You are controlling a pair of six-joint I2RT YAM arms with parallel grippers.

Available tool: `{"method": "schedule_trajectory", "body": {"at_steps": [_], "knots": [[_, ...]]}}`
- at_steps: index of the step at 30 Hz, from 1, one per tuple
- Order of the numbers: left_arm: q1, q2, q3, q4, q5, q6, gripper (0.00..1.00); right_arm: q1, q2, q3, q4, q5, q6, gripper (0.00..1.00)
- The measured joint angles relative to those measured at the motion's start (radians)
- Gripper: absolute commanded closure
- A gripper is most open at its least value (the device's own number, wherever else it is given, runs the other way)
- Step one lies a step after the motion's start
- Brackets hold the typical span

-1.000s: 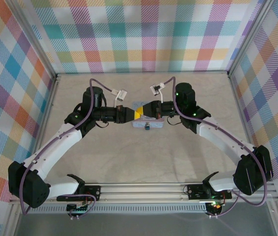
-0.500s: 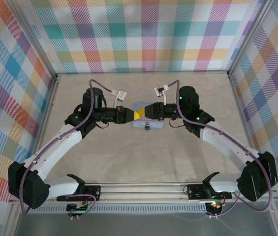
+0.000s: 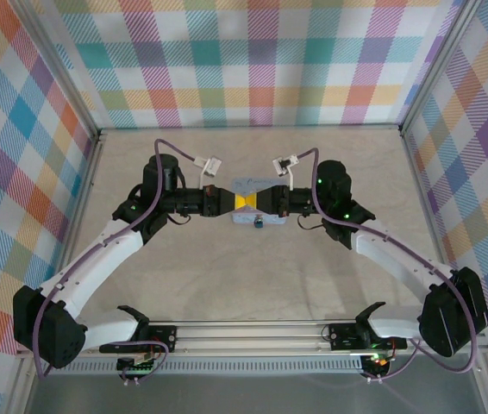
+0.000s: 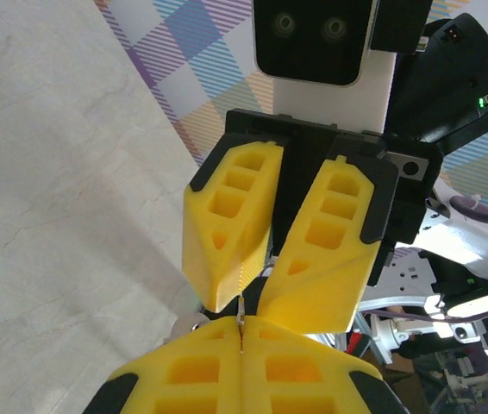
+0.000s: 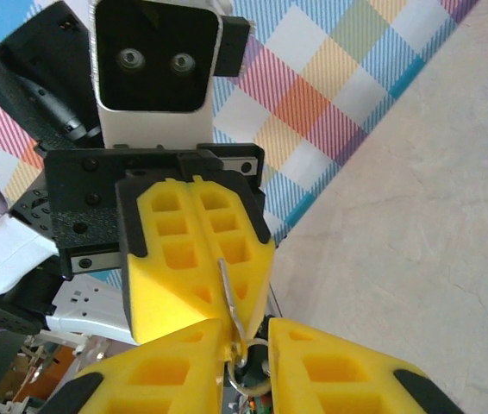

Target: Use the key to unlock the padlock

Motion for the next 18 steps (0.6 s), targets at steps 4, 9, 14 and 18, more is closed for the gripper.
{"method": "schedule_trajectory", "body": {"at_steps": [4,9,14,18], "knots": [[0.000,-0.002,-0.001,0.013,0.003,-0.002,1.00,0.000,0.004,0.000,0.022,-0.006,0.015,0.92],[0.002,-0.006,-0.004,0.015,-0.004,-0.003,1.00,-0.001,0.013,0.000,0.037,-0.013,0.019,1.00],[0.002,-0.007,-0.004,0.006,-0.014,-0.002,0.80,0.000,0.011,0.001,0.021,-0.005,0.003,1.00],[0.011,-0.008,-0.003,-0.018,-0.045,-0.003,0.65,0.010,-0.013,0.015,-0.110,0.067,-0.087,1.00]]}}
